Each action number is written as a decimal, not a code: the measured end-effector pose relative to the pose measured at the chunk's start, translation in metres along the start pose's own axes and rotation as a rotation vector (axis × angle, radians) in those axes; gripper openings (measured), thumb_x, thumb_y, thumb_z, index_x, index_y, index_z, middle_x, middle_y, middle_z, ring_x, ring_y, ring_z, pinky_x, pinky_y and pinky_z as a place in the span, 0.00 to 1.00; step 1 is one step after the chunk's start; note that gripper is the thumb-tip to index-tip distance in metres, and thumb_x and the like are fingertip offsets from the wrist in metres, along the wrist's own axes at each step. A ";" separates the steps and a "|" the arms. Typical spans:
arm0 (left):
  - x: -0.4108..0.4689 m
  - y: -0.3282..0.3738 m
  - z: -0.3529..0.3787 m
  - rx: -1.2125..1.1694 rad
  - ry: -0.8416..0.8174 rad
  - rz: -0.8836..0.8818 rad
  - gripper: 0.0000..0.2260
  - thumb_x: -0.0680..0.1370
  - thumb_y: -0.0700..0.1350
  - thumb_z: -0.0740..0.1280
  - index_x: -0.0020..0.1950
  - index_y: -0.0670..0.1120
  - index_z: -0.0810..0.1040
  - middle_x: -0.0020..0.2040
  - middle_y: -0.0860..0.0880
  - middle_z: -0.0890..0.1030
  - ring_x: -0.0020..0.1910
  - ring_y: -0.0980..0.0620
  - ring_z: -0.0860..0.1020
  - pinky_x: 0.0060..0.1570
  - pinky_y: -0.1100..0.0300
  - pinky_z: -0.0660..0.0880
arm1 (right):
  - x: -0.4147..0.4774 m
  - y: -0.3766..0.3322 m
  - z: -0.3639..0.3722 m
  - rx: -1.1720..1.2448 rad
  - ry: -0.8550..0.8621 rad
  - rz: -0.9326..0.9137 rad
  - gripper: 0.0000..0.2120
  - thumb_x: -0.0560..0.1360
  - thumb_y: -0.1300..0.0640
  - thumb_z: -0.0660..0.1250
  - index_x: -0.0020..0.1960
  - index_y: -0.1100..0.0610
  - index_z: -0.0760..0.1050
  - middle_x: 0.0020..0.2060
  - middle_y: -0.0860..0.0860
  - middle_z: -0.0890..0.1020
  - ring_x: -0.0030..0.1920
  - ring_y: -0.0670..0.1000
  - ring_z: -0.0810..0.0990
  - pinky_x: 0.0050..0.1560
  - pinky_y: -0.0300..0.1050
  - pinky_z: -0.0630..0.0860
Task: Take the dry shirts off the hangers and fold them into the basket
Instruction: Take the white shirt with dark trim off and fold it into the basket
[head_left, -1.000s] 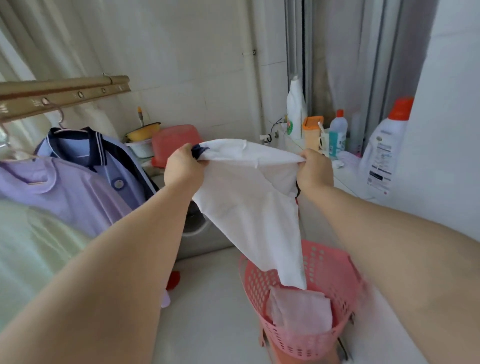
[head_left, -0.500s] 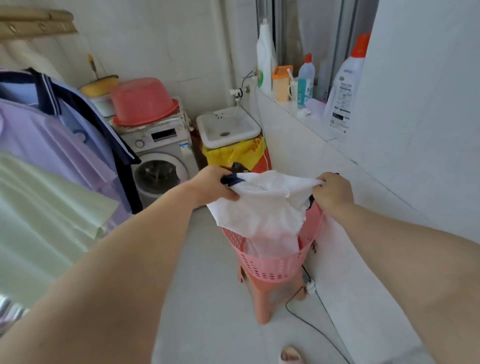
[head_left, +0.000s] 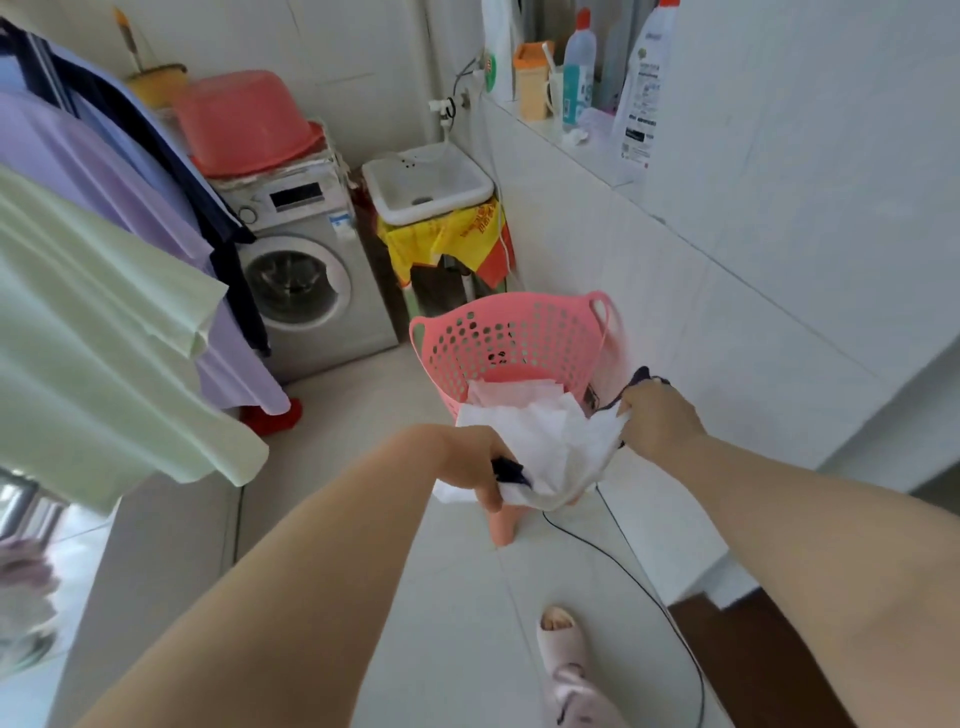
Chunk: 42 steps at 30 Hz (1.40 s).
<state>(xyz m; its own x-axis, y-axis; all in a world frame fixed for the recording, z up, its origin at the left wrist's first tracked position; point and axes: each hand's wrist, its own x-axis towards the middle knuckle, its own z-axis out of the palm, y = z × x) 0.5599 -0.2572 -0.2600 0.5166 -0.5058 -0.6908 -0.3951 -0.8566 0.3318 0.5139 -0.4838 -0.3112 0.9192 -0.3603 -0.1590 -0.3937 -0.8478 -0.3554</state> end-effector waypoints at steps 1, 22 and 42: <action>0.001 0.003 0.001 0.004 -0.012 0.003 0.18 0.72 0.41 0.71 0.61 0.51 0.79 0.54 0.53 0.79 0.54 0.52 0.75 0.53 0.61 0.68 | 0.002 -0.008 -0.003 0.018 0.002 -0.053 0.13 0.70 0.68 0.62 0.52 0.61 0.79 0.52 0.59 0.80 0.54 0.60 0.79 0.50 0.46 0.75; 0.055 -0.018 -0.098 -0.843 0.675 -0.108 0.25 0.73 0.38 0.72 0.69 0.47 0.70 0.63 0.46 0.77 0.63 0.46 0.74 0.60 0.54 0.72 | 0.091 -0.019 0.055 0.444 -0.746 0.108 0.36 0.61 0.42 0.70 0.65 0.53 0.69 0.58 0.56 0.78 0.56 0.61 0.78 0.57 0.62 0.77; 0.132 -0.033 -0.018 -1.060 0.215 -0.526 0.11 0.80 0.38 0.62 0.61 0.39 0.70 0.43 0.44 0.76 0.37 0.47 0.77 0.30 0.56 0.75 | 0.116 -0.022 0.039 0.223 -0.531 0.256 0.28 0.75 0.55 0.67 0.71 0.61 0.62 0.58 0.59 0.75 0.50 0.59 0.78 0.52 0.54 0.78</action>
<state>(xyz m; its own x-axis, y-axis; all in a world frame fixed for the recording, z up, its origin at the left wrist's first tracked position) 0.6546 -0.2976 -0.3503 0.5833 0.0101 -0.8122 0.6709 -0.5698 0.4747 0.6289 -0.4921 -0.3583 0.6892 -0.2498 -0.6801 -0.6456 -0.6379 -0.4199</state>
